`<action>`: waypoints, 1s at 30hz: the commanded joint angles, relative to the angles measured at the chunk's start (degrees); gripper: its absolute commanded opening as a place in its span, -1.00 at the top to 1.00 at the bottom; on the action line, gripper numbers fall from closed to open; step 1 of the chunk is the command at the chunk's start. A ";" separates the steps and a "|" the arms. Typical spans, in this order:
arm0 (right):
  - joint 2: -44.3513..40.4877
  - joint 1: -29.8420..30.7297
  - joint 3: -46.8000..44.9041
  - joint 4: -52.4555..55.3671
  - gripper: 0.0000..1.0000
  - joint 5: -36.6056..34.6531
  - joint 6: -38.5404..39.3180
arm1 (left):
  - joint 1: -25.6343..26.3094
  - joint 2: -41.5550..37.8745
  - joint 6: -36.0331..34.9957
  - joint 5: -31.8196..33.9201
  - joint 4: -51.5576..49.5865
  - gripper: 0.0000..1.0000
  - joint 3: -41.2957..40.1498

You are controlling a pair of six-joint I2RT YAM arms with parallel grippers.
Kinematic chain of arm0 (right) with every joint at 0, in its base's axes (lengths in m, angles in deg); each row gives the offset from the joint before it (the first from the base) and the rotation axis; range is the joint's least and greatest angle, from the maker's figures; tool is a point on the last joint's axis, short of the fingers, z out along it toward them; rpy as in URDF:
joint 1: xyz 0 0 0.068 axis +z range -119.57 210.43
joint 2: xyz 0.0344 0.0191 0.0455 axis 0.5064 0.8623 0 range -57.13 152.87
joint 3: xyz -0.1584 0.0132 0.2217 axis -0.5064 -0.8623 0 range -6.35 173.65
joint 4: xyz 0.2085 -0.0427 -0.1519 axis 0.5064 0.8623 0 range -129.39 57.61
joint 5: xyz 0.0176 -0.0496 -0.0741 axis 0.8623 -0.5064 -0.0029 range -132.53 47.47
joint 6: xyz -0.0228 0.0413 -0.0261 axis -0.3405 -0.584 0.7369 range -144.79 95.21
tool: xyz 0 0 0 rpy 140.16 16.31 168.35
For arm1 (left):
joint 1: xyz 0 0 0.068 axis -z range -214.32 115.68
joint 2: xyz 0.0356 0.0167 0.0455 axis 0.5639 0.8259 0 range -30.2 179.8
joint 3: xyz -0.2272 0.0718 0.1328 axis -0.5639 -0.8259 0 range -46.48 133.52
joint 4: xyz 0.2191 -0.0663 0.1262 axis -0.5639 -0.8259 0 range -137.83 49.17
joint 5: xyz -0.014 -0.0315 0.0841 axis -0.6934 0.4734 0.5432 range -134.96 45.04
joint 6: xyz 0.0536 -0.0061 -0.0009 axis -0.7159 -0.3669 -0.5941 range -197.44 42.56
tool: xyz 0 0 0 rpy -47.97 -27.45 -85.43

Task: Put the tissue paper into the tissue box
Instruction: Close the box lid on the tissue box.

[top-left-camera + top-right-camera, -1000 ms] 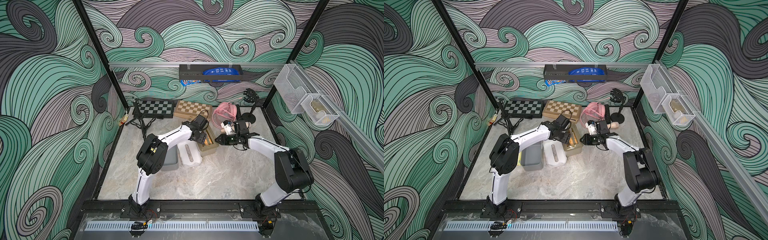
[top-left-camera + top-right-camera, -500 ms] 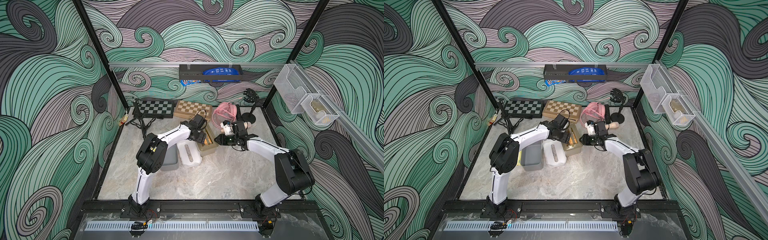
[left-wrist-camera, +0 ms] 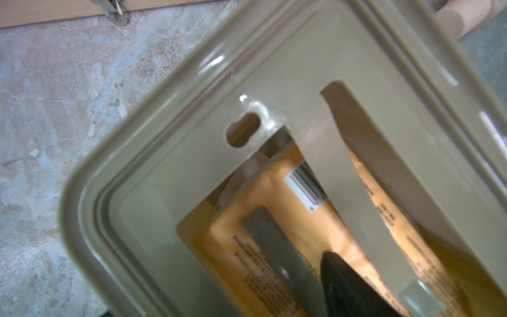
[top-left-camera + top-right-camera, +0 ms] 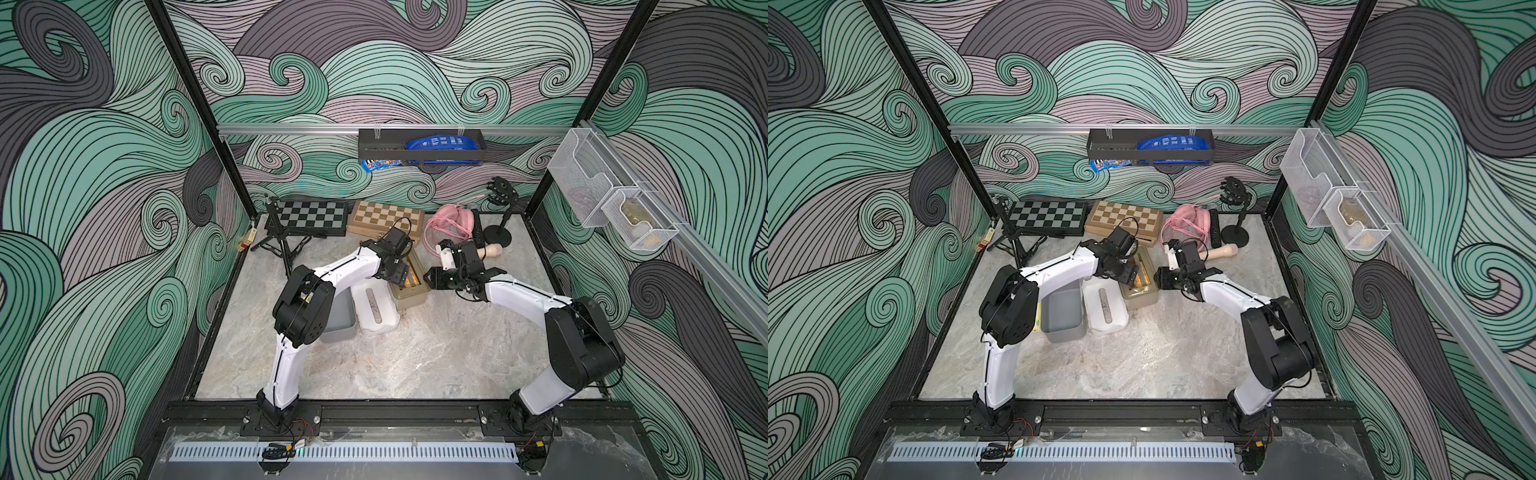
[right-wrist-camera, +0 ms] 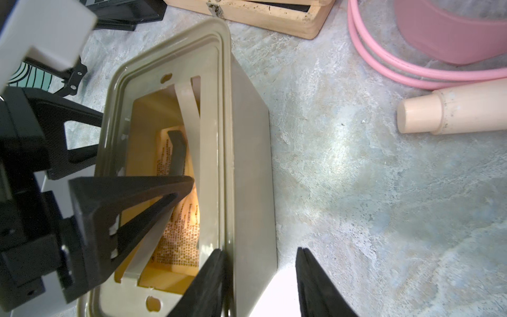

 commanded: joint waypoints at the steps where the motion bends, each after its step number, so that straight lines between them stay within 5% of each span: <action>1: 9.60 2.15 -5.29 23.47 0.09 -6.72 2.95 | 0.98 3.02 -3.71 0.62 -7.52 -0.67 -2.45; 21: 6.67 2.28 -4.01 26.03 0.13 -9.44 3.56 | -0.13 -10.22 -3.11 2.07 -1.45 -0.76 -0.84; 25: 7.05 2.28 -3.28 26.49 0.13 -9.54 3.70 | -0.51 -13.88 -3.20 0.89 3.68 -0.64 -3.02; 30: 7.05 2.23 -2.90 26.86 0.13 -9.57 4.00 | -2.99 -18.51 -2.38 -5.33 13.05 -0.10 -5.78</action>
